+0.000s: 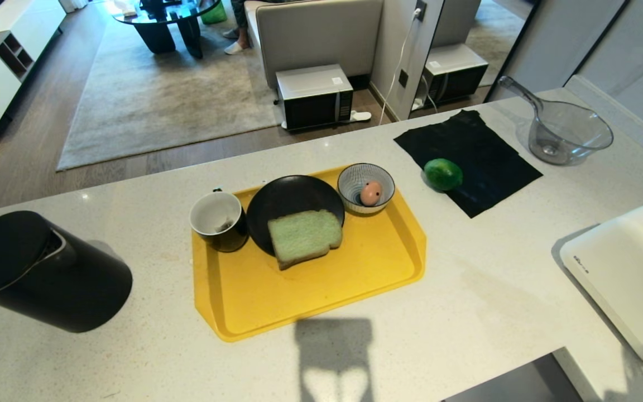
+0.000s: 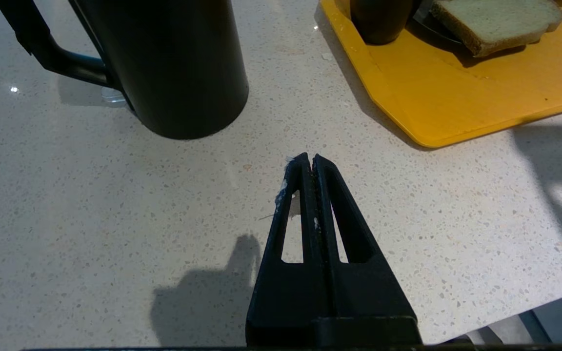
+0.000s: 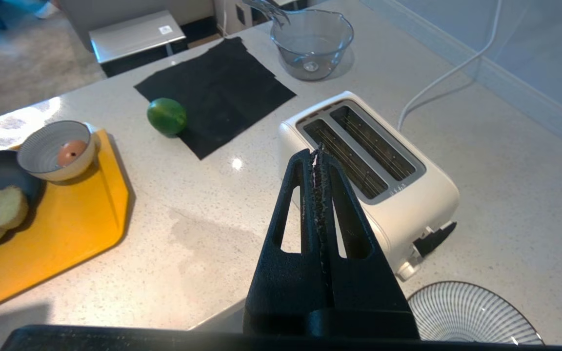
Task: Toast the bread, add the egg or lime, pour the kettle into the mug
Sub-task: Pick up the kettle
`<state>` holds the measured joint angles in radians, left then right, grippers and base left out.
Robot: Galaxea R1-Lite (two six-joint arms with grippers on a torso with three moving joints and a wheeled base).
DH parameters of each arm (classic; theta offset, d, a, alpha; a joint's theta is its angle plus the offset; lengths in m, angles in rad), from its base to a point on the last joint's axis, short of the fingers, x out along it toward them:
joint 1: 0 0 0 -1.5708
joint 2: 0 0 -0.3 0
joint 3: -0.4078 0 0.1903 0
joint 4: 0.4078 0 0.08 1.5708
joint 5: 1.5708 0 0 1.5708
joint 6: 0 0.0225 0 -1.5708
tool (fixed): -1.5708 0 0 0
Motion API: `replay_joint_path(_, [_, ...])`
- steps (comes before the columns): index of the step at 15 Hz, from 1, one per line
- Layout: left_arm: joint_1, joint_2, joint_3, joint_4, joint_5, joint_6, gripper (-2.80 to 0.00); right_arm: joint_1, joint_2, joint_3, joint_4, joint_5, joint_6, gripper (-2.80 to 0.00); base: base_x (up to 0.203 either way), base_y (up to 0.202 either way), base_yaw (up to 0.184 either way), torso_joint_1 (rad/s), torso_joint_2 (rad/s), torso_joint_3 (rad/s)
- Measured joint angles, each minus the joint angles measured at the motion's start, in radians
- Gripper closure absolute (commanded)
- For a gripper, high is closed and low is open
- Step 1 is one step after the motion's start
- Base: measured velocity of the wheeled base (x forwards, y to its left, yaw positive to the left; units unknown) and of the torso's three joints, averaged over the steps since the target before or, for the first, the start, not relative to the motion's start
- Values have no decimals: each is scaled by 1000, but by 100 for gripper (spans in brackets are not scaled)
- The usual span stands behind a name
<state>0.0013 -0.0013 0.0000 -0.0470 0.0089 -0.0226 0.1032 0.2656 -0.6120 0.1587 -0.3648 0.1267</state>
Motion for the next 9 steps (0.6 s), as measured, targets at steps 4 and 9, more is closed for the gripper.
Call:
replay_joint_path(4, [0, 0, 0, 0, 0, 0, 0, -59, -49, 74, 4, 87, -3, 0, 0, 0, 0, 0, 0, 0])
replay_joint_path(9, [0, 0, 0, 0, 0, 0, 0, -90, -184, 265, 1, 134, -67, 0, 0, 0, 0, 0, 0, 0])
